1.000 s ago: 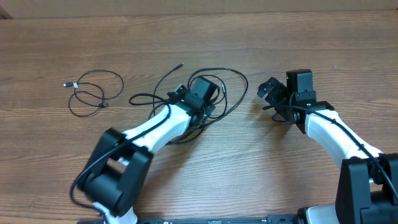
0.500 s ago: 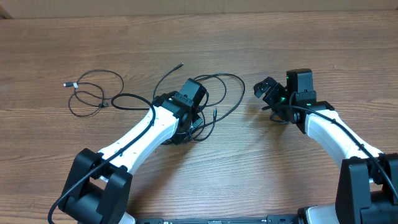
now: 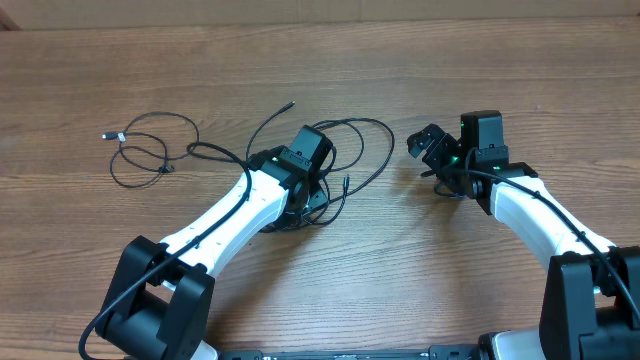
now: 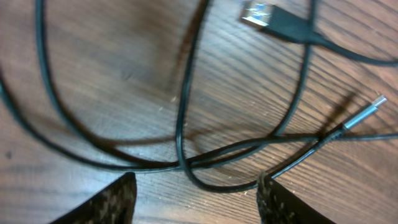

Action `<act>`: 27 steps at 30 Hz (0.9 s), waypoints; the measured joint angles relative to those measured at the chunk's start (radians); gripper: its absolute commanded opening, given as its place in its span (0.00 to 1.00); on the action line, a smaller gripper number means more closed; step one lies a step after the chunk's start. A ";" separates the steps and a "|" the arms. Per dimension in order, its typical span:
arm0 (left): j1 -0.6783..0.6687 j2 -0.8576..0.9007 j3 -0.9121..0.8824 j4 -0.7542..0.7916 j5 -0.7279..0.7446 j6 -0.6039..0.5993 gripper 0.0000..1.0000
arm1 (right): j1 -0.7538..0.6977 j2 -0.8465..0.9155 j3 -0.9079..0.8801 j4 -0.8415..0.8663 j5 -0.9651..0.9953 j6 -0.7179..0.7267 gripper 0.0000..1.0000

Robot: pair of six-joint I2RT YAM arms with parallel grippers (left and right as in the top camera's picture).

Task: Untangle cables

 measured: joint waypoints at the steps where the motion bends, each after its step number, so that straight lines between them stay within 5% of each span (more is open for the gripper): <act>1: 0.000 0.000 0.000 0.008 -0.001 0.053 0.48 | 0.000 0.000 0.000 0.000 0.000 0.000 1.00; 3: 0.000 0.000 0.000 0.022 -0.004 0.164 0.39 | 0.000 0.000 0.000 0.000 0.000 0.000 1.00; 9: 0.000 0.000 0.000 0.022 -0.005 0.381 0.39 | 0.000 0.000 0.000 0.000 0.000 -0.001 1.00; 27: 0.000 0.002 -0.132 0.171 -0.048 0.459 0.50 | 0.000 0.000 0.000 -0.002 0.000 0.000 1.00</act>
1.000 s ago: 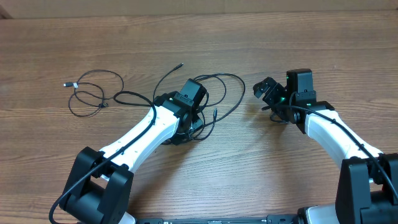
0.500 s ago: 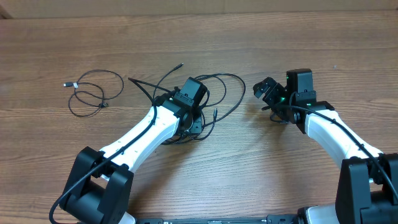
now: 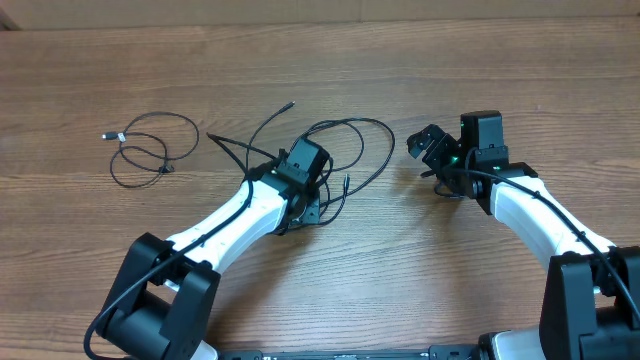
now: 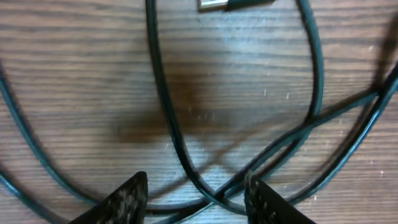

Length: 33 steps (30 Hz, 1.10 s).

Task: Untangle cables

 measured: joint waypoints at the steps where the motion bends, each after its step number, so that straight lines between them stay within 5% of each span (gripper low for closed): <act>1: 0.000 0.000 -0.018 0.035 0.002 0.000 0.51 | 0.000 0.000 0.000 -0.001 0.000 0.000 1.00; 21: 0.000 0.001 -0.064 0.126 0.118 0.184 0.42 | 0.000 0.000 0.000 0.000 0.000 0.000 1.00; 28: 0.000 0.001 -0.064 0.126 0.111 0.188 0.52 | 0.000 0.000 0.000 -0.003 0.000 0.000 1.00; 33: 0.000 0.001 -0.064 0.126 0.095 0.190 0.50 | 0.000 0.000 0.000 -0.031 -0.027 0.000 1.00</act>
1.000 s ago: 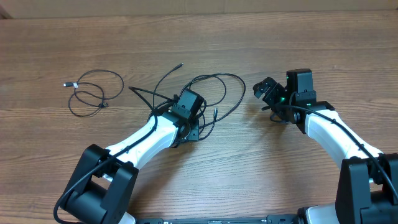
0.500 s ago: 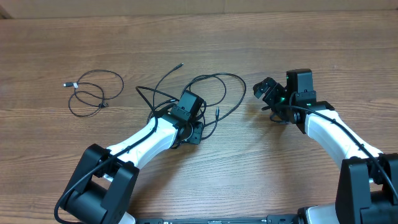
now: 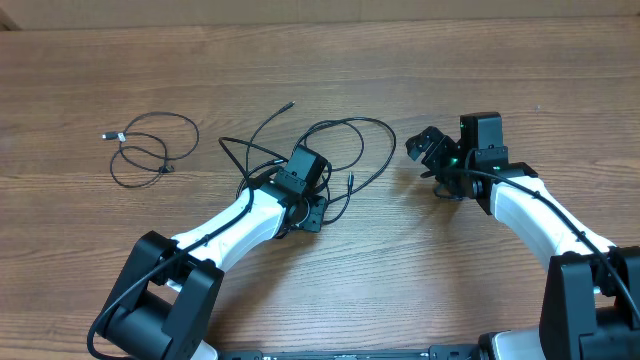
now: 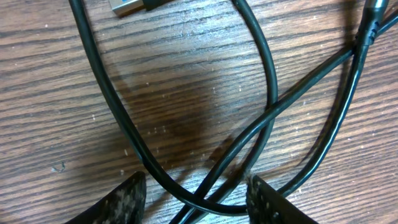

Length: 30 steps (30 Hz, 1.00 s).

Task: Untangle cables

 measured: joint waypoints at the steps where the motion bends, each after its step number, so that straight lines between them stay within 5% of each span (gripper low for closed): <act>1: 0.000 0.000 0.000 0.000 -0.002 0.000 0.48 | 0.000 0.000 0.000 -0.011 -0.010 0.000 1.00; 17: 0.000 0.000 -0.001 -0.039 -0.035 0.032 0.46 | 0.000 0.000 0.000 -0.036 -0.037 0.000 1.00; 20: 0.000 0.000 -0.001 -0.044 -0.049 0.047 0.32 | 0.000 0.000 0.000 -0.036 -0.037 0.000 1.00; 30: 0.000 0.000 -0.001 -0.053 -0.055 0.057 0.39 | 0.000 0.000 0.000 -0.035 -0.037 0.000 1.00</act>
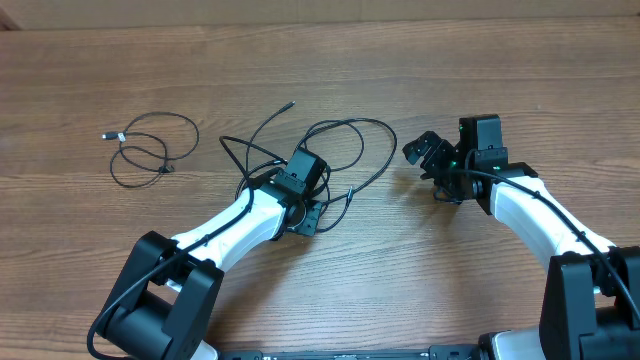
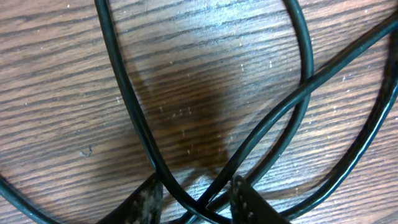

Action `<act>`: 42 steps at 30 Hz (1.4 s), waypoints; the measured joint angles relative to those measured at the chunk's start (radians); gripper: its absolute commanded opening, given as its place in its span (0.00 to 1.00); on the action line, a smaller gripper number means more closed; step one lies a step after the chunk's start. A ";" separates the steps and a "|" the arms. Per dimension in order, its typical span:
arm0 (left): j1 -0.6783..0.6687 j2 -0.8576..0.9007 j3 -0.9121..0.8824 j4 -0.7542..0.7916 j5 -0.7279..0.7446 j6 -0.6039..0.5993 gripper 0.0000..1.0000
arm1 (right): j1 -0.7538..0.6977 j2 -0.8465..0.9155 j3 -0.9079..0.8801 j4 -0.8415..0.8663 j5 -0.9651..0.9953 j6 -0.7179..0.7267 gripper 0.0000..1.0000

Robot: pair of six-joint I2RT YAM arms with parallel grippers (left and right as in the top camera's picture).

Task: Untangle cables

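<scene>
A tangle of black cables [image 1: 335, 140] lies mid-table, its loops crossing under my left arm. My left gripper [image 1: 308, 208] is down on the wood at the tangle's near edge. In the left wrist view it [image 2: 196, 208] is open, and its fingers [image 2: 148, 202] stand on either side of a spot where two or three cable strands [image 2: 217, 180] cross, with small gaps left beside them. My right gripper [image 1: 422, 150] hovers open and empty to the right of the tangle. A thin separate cable [image 1: 150, 150] with a small plug lies at the far left.
One free cable end [image 1: 290, 103] points toward the back of the table, another [image 1: 349, 189] lies just right of my left gripper. Bare wooden tabletop [image 1: 420, 270] surrounds the cables. The right arm's white links run along the right side.
My left gripper's fingers stand closer together and lower over the crossing strands. The USB plug has left the wrist view's top edge. The right gripper shifted slightly left and down.
At first my left gripper stood wide open above the tangle's middle, with plugs in view. It then sat nearer me over a cable crossing, and lower still a second ago. Now its fingers have narrowed around that crossing; the loops have shifted slightly.
</scene>
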 measured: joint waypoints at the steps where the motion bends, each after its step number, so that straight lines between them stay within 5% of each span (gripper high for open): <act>1: 0.000 0.000 0.000 -0.002 0.000 0.003 0.43 | 0.000 0.000 0.000 0.000 0.000 0.001 1.00; 10: 0.000 0.000 -0.015 0.001 0.000 0.015 0.33 | 0.000 0.000 0.000 0.000 0.000 0.000 1.00; 25: 0.000 0.000 -0.019 0.004 -0.007 0.015 0.36 | 0.000 0.000 0.000 -0.001 0.000 0.001 1.00; 28: 0.000 0.000 -0.019 0.004 -0.007 0.016 0.30 | 0.000 0.000 0.000 -0.001 0.000 0.000 1.00; 30: 0.000 0.000 -0.021 0.004 -0.007 0.016 0.10 | 0.000 0.000 0.000 0.000 0.000 0.000 1.00; 42: 0.000 0.000 0.029 -0.030 -0.017 0.075 0.04 | 0.000 0.000 0.000 0.000 0.000 0.000 1.00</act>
